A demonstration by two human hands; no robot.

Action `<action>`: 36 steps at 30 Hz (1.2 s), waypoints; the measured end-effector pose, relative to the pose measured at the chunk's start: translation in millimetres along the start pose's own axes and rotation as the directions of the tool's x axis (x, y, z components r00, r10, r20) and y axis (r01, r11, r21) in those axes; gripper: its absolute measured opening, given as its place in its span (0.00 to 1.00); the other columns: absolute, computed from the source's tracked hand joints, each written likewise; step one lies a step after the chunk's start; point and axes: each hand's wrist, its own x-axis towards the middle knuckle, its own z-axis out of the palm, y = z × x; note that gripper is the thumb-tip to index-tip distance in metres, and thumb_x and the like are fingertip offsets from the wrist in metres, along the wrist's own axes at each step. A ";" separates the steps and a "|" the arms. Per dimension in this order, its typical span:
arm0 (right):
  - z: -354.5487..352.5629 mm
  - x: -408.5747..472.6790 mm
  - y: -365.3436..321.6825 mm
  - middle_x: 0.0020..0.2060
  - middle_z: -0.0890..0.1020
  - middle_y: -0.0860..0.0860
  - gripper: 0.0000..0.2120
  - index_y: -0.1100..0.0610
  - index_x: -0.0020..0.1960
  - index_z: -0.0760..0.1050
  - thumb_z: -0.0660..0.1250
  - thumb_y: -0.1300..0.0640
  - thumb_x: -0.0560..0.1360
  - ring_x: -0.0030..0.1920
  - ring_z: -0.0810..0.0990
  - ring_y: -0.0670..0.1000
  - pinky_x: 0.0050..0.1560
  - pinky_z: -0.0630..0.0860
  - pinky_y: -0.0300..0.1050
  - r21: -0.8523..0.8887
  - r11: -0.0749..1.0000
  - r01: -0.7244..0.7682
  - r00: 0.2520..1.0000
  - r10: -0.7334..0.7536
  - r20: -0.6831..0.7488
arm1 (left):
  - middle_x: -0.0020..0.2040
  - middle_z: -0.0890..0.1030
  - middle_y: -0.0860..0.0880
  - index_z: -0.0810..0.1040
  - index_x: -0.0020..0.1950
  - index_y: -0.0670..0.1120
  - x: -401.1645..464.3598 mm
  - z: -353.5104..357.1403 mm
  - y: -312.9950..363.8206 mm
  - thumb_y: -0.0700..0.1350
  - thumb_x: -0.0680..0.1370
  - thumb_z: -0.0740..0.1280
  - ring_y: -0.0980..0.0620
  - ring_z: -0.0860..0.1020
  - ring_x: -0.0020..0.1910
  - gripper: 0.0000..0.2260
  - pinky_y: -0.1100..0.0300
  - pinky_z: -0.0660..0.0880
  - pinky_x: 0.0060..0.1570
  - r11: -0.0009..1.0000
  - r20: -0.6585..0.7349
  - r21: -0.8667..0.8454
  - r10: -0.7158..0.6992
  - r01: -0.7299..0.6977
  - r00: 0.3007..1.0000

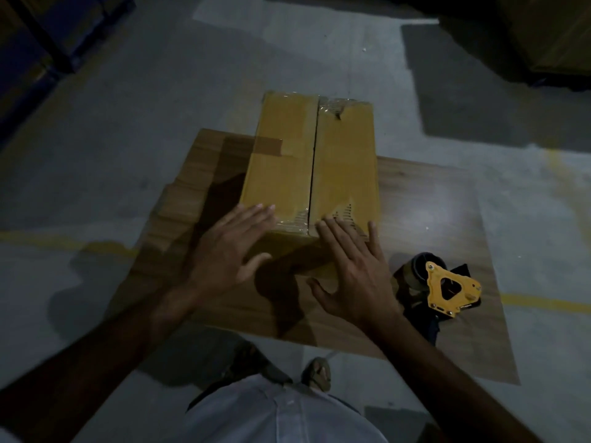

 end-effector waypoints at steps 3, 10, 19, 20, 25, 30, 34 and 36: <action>4.8 6.5 -18.9 0.83 0.59 0.53 0.45 0.56 0.83 0.58 0.64 0.33 0.75 0.83 0.55 0.53 0.82 0.43 0.63 0.039 0.998 -0.048 0.999 0.048 0.018 | 0.78 0.70 0.46 0.69 0.79 0.44 9.4 18.9 35.6 0.45 0.77 0.75 0.48 0.68 0.78 0.32 0.46 0.67 0.76 1.000 -0.041 0.000 0.006 -0.006 0.999; -3.5 -1.1 11.3 0.80 0.66 0.50 0.40 0.54 0.81 0.65 0.68 0.36 0.76 0.81 0.61 0.49 0.82 0.42 0.65 0.095 0.995 0.011 0.999 -0.007 -0.037 | 0.77 0.71 0.48 0.71 0.78 0.45 21.4 14.3 18.6 0.45 0.76 0.76 0.51 0.70 0.76 0.31 0.48 0.70 0.74 0.992 0.034 -0.026 0.127 -0.126 0.991; -9.1 35.5 27.5 0.54 0.85 0.48 0.18 0.51 0.51 0.86 0.67 0.37 0.78 0.58 0.81 0.50 0.76 0.63 0.56 0.221 0.967 -0.127 0.973 0.165 -0.160 | 0.51 0.84 0.52 0.87 0.49 0.47 57.0 6.9 20.8 0.54 0.79 0.71 0.54 0.80 0.51 0.11 0.47 0.79 0.49 0.923 -0.044 -0.376 -0.106 0.082 0.993; -5.8 33.5 26.4 0.53 0.85 0.49 0.17 0.51 0.51 0.86 0.70 0.38 0.76 0.57 0.81 0.51 0.74 0.65 0.56 0.223 0.966 -0.132 0.968 0.174 -0.179 | 0.50 0.84 0.51 0.86 0.47 0.47 58.1 9.7 20.7 0.54 0.78 0.72 0.53 0.80 0.50 0.12 0.48 0.79 0.47 0.937 -0.056 -0.346 -0.078 0.054 0.995; 13.8 23.5 24.3 0.53 0.85 0.50 0.16 0.55 0.50 0.85 0.81 0.45 0.71 0.55 0.82 0.55 0.71 0.67 0.55 0.193 0.976 -0.104 0.939 0.160 -0.305 | 0.47 0.82 0.50 0.85 0.46 0.46 54.6 20.7 14.9 0.56 0.79 0.73 0.49 0.79 0.46 0.13 0.48 0.76 0.43 0.970 -0.153 -0.228 0.052 -0.086 0.987; 17.0 21.6 18.1 0.57 0.84 0.51 0.17 0.55 0.52 0.84 0.82 0.47 0.69 0.59 0.81 0.57 0.70 0.66 0.53 0.208 0.970 -0.123 0.942 0.180 -0.282 | 0.52 0.83 0.46 0.85 0.52 0.43 44.9 20.6 18.9 0.53 0.77 0.75 0.44 0.81 0.49 0.13 0.47 0.77 0.43 0.991 -0.118 -0.020 0.128 -0.131 0.985; 3.7 16.5 26.4 0.61 0.80 0.52 0.22 0.51 0.56 0.83 0.82 0.43 0.68 0.63 0.76 0.55 0.64 0.69 0.54 0.259 0.957 -0.134 0.961 0.189 -0.201 | 0.53 0.79 0.49 0.81 0.52 0.48 51.4 10.8 31.1 0.55 0.72 0.78 0.48 0.77 0.52 0.16 0.46 0.78 0.49 0.996 -0.014 -0.088 -0.030 0.029 0.999; -2.3 13.5 34.6 0.62 0.78 0.51 0.21 0.49 0.57 0.84 0.75 0.36 0.72 0.63 0.74 0.53 0.60 0.70 0.52 0.346 0.926 -0.151 0.957 0.225 -0.183 | 0.52 0.77 0.53 0.81 0.53 0.51 61.8 7.2 35.1 0.61 0.72 0.74 0.52 0.75 0.53 0.17 0.51 0.76 0.51 0.975 0.037 -0.214 -0.044 0.051 0.998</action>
